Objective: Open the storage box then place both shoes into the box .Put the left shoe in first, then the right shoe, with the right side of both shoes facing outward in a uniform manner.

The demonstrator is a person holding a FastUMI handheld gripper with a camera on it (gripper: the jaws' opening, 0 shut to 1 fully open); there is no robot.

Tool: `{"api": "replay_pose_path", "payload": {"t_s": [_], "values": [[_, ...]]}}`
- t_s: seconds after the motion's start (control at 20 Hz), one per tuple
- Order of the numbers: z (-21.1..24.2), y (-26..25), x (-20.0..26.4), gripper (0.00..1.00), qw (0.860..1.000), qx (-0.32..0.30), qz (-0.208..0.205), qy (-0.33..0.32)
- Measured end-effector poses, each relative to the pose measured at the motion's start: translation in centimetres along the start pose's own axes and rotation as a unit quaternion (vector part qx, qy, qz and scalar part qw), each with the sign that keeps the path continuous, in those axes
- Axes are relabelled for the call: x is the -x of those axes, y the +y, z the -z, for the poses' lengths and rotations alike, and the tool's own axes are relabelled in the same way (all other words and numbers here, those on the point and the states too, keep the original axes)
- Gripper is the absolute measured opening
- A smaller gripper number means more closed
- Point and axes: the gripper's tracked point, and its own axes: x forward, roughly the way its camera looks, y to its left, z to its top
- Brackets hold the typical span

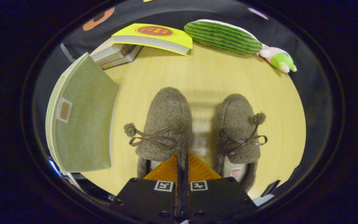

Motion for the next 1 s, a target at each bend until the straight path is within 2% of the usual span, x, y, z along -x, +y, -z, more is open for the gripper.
{"api": "replay_pose_path", "payload": {"t_s": [0.6,1.0], "values": [[-2.1,3.6,11.2,0.06,0.997,-0.023,-0.038,-0.056],[-4.2,11.5,19.4,0.06,0.992,-0.006,-0.068,-0.110]]}}
